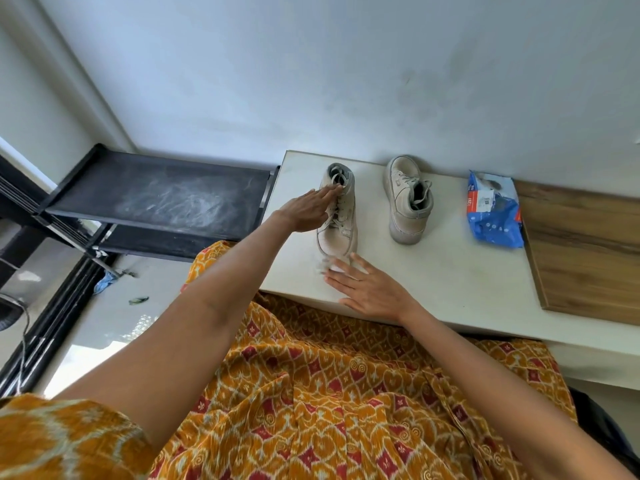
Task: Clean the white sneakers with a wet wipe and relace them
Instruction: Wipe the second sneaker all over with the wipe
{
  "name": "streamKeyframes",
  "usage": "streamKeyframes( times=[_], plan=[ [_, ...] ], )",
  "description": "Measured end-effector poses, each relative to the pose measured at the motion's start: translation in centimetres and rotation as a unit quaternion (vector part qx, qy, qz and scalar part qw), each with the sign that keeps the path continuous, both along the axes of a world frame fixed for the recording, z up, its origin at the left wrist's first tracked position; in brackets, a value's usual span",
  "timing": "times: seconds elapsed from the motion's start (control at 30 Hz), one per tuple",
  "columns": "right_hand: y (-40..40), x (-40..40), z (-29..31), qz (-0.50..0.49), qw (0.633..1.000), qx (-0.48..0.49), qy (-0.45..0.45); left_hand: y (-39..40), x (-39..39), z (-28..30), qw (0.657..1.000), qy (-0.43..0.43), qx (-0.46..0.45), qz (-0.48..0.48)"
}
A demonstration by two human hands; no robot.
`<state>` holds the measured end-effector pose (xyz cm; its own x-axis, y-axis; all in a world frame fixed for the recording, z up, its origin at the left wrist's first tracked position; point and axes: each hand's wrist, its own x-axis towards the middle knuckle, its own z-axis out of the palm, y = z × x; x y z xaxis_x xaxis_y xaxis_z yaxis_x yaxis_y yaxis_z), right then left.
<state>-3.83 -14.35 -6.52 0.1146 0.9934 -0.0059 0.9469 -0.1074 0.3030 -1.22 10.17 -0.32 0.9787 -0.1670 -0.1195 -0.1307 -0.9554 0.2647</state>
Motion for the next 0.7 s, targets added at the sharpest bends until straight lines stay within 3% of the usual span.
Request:
streamKeyframes(
  times=[0.27, 0.43, 0.57, 0.7],
  plan=[
    [-2.1, 0.6, 0.2, -0.124, 0.983, 0.049, 0.122, 0.0, 0.4, 0.3, 1.0, 0.011, -0.014, 0.011],
    [2.4, 0.8, 1.5, -0.237, 0.926, 0.125, 0.264, -0.4, 0.5, 0.5, 0.999, 0.014, -0.007, 0.028],
    [4.7, 2.4, 2.6, -0.243, 0.935, 0.1, 0.238, -0.6, 0.7, 0.5, 0.998, 0.024, -0.034, 0.047],
    [4.1, 0.3, 1.7, -0.24, 0.892, 0.196, 0.33, -2.1, 0.8, 1.7, 0.99, -0.009, -0.068, 0.124]
  ],
)
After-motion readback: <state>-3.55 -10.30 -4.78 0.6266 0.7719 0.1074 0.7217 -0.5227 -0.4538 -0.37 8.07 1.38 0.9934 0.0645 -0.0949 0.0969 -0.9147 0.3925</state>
